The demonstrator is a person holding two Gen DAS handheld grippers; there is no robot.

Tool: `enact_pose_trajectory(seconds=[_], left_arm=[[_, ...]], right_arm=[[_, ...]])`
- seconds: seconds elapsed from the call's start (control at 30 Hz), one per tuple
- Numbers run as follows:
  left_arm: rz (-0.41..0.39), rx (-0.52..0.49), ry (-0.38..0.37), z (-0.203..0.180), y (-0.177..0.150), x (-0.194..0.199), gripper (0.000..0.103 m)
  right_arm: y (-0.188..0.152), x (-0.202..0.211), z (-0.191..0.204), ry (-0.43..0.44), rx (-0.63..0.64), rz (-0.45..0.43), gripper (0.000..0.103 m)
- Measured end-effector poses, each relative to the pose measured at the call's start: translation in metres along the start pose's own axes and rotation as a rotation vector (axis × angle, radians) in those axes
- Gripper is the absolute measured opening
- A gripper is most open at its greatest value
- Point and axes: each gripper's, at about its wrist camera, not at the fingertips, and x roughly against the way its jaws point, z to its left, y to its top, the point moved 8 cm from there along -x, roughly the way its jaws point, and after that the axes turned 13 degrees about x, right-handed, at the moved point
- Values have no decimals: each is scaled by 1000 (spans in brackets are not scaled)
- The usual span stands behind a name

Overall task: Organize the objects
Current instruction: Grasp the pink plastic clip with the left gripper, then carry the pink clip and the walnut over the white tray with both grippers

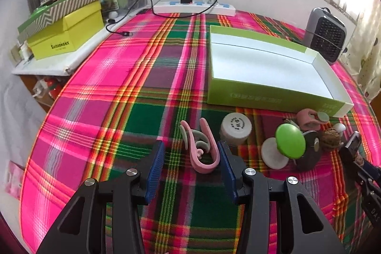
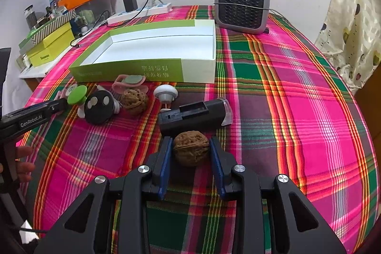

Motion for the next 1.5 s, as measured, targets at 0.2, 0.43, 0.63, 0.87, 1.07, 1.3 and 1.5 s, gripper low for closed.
enact_pose_trajectory(seconds=[0.2, 0.43, 0.63, 0.87, 1.07, 1.3, 1.5], left_arm=[[-8, -8, 16, 8, 5, -3, 43], [-11, -15, 4, 11, 11, -8, 43], [-6, -23, -5, 11, 12, -9, 43], [2, -41, -21, 6, 12, -8, 23], [4, -43, -31, 5, 11, -7, 21], [-16, -54, -64, 0, 15, 5, 21], [-40, -72, -99, -9, 23, 20, 21]], right_arm=[[1, 0, 0, 0, 1, 2, 33], [2, -2, -2, -7, 4, 7, 33], [3, -3, -3, -11, 0, 9, 33], [4, -3, -2, -17, -2, 13, 33], [4, -3, -2, -19, -9, 13, 33], [8, 3, -4, -25, -11, -2, 33], [16, 10, -5, -21, -10, -24, 33]])
